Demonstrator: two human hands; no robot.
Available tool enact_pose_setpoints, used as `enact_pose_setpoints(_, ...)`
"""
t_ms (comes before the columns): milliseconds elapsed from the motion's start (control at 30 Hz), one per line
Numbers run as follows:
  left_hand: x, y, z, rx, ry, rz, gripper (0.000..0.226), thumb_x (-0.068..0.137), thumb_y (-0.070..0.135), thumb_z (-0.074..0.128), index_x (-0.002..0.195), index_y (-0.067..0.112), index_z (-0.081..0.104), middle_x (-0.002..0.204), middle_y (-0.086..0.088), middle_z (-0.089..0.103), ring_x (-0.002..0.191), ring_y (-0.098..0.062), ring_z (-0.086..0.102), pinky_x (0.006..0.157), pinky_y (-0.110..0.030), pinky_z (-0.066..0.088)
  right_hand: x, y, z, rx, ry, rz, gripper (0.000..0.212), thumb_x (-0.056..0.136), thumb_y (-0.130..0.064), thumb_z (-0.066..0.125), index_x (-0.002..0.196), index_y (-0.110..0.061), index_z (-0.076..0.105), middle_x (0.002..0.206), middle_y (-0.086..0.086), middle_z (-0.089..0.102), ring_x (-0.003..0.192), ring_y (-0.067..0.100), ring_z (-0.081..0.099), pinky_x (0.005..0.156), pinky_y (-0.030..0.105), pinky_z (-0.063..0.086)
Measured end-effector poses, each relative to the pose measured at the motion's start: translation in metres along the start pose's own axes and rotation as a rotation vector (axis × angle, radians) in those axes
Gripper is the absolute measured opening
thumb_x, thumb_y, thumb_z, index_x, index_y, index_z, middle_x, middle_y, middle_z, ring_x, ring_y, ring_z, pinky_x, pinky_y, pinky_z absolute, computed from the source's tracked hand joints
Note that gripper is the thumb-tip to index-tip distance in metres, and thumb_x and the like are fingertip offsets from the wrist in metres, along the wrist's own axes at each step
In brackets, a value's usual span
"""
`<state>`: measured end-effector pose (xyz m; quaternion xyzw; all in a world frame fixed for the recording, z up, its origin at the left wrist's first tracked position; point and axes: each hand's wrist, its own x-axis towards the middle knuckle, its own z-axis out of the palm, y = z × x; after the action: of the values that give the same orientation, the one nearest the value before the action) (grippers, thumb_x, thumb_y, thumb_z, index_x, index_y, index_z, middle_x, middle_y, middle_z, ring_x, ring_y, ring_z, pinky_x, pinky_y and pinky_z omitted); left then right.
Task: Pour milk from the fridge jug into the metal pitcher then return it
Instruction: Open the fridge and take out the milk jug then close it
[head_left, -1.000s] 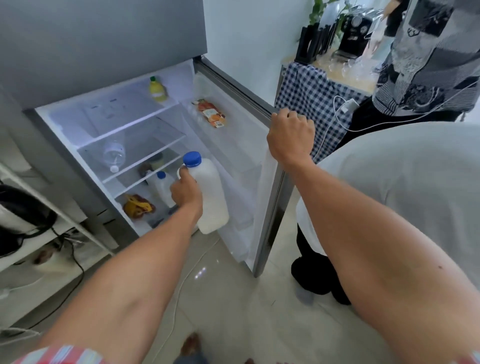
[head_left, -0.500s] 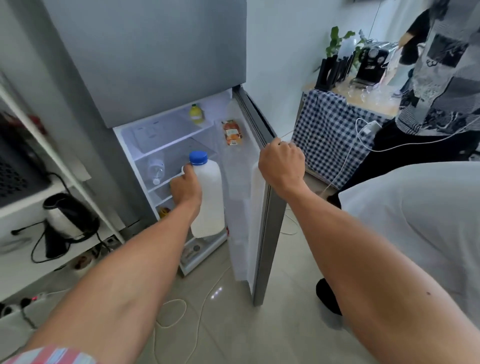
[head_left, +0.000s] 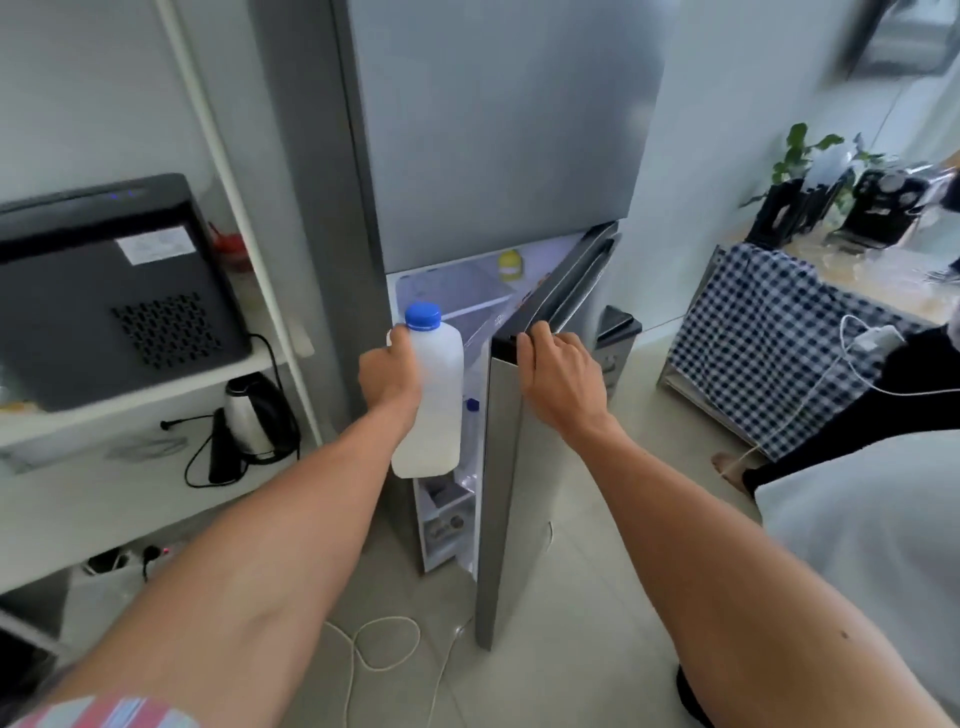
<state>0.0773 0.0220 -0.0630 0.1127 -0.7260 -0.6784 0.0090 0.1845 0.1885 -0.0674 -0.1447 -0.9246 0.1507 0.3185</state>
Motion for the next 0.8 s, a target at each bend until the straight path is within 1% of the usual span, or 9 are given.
enact_pose_setpoints(100, 0.013, 0.006, -0.011, -0.021, 0.059, 0.008, 0.047, 0.088, 0.048, 0.056, 0.06, 0.012, 0.043, 0.063, -0.001, 0.049, 0.057, -0.023, 0.044, 0.054, -0.03, 0.033, 0.013, -0.015, 0.02, 0.011, -0.059, -0.096, 0.024, 0.109, -0.028, 0.036, 0.089, -0.017, 0.043, 0.083, -0.007, 0.058, 0.116, 0.027, 0.056, 0.065, 0.034, 0.04)
enact_pose_setpoints(200, 0.026, 0.013, -0.021, -0.026, 0.098, 0.012, 0.047, 0.091, 0.046, 0.055, 0.063, 0.009, 0.05, 0.063, -0.002, 0.052, 0.058, -0.024, 0.048, 0.057, -0.032, 0.037, 0.028, -0.03, 0.035, 0.032, -0.104, -0.182, 0.016, 0.107, -0.021, 0.041, 0.094, -0.015, 0.047, 0.101, 0.003, 0.07, 0.12, 0.029, 0.055, 0.069, 0.035, 0.042)
enact_pose_setpoints(267, 0.035, 0.017, -0.025, -0.017, 0.13, 0.018, 0.047, 0.091, 0.046, 0.055, 0.062, 0.009, 0.051, 0.062, -0.002, 0.052, 0.056, -0.024, 0.048, 0.055, -0.032, 0.036, 0.041, -0.037, 0.045, 0.011, -0.138, -0.22, 0.012, 0.105, -0.016, 0.045, 0.101, -0.01, 0.055, 0.108, 0.008, 0.071, 0.119, 0.032, 0.056, 0.077, 0.041, 0.047)
enact_pose_setpoints(333, 0.043, 0.019, -0.029, -0.034, 0.163, 0.03, 0.048, 0.09, 0.044, 0.056, 0.058, 0.011, 0.041, 0.059, 0.0, 0.045, 0.054, -0.022, 0.041, 0.051, -0.029, 0.031, 0.055, -0.041, 0.057, -0.026, -0.187, -0.258, 0.013, 0.103, -0.013, 0.047, 0.108, -0.008, 0.058, 0.113, 0.008, 0.07, 0.118, 0.034, 0.056, 0.087, 0.046, 0.049)
enact_pose_setpoints(400, 0.05, 0.02, -0.03, -0.033, 0.194, 0.032, 0.047, 0.09, 0.041, 0.055, 0.058, 0.013, 0.034, 0.057, 0.001, 0.04, 0.052, -0.02, 0.036, 0.05, -0.028, 0.027, 0.068, -0.044, 0.069, -0.06, -0.246, -0.278, 0.019, 0.101, -0.009, 0.048, 0.117, -0.008, 0.059, 0.124, 0.006, 0.067, 0.124, 0.033, 0.053, 0.093, 0.047, 0.05)
enact_pose_setpoints(500, 0.059, 0.023, -0.031, -0.014, 0.234, 0.03, 0.046, 0.088, 0.043, 0.054, 0.058, 0.012, 0.038, 0.06, -0.001, 0.045, 0.053, -0.021, 0.038, 0.055, -0.03, 0.031, 0.085, -0.05, 0.082, -0.1, -0.327, -0.286, 0.043, 0.098, -0.001, 0.046, 0.14, -0.007, 0.054, 0.148, 0.006, 0.055, 0.138, 0.032, 0.043, 0.101, 0.045, 0.047)
enact_pose_setpoints(600, 0.067, 0.024, -0.03, -0.004, 0.262, 0.027, 0.044, 0.087, 0.044, 0.053, 0.06, 0.011, 0.041, 0.063, -0.004, 0.047, 0.056, -0.023, 0.04, 0.056, -0.03, 0.032, 0.1, -0.052, 0.092, -0.113, -0.402, -0.307, 0.064, 0.098, 0.001, 0.044, 0.16, -0.009, 0.033, 0.168, 0.004, 0.031, 0.153, 0.028, 0.027, 0.112, 0.044, 0.04)
enact_pose_setpoints(700, 0.072, 0.025, -0.029, -0.009, 0.272, 0.029, 0.042, 0.086, 0.043, 0.053, 0.062, 0.011, 0.038, 0.065, -0.003, 0.045, 0.056, -0.023, 0.038, 0.055, -0.03, 0.03, 0.111, -0.053, 0.103, -0.102, -0.489, -0.304, 0.073, 0.1, 0.0, 0.042, 0.167, -0.013, 0.016, 0.175, 0.0, 0.012, 0.159, 0.023, 0.012, 0.119, 0.044, 0.034)
enact_pose_setpoints(800, 0.077, 0.025, -0.028, -0.021, 0.285, 0.031, 0.041, 0.085, 0.043, 0.053, 0.065, 0.011, 0.038, 0.065, -0.004, 0.044, 0.058, -0.022, 0.036, 0.054, -0.03, 0.029, 0.119, -0.058, 0.113, -0.093, -0.551, -0.283, 0.077, 0.1, 0.0, 0.041, 0.168, -0.015, 0.007, 0.176, -0.001, 0.002, 0.161, 0.021, 0.003, 0.123, 0.046, 0.029)
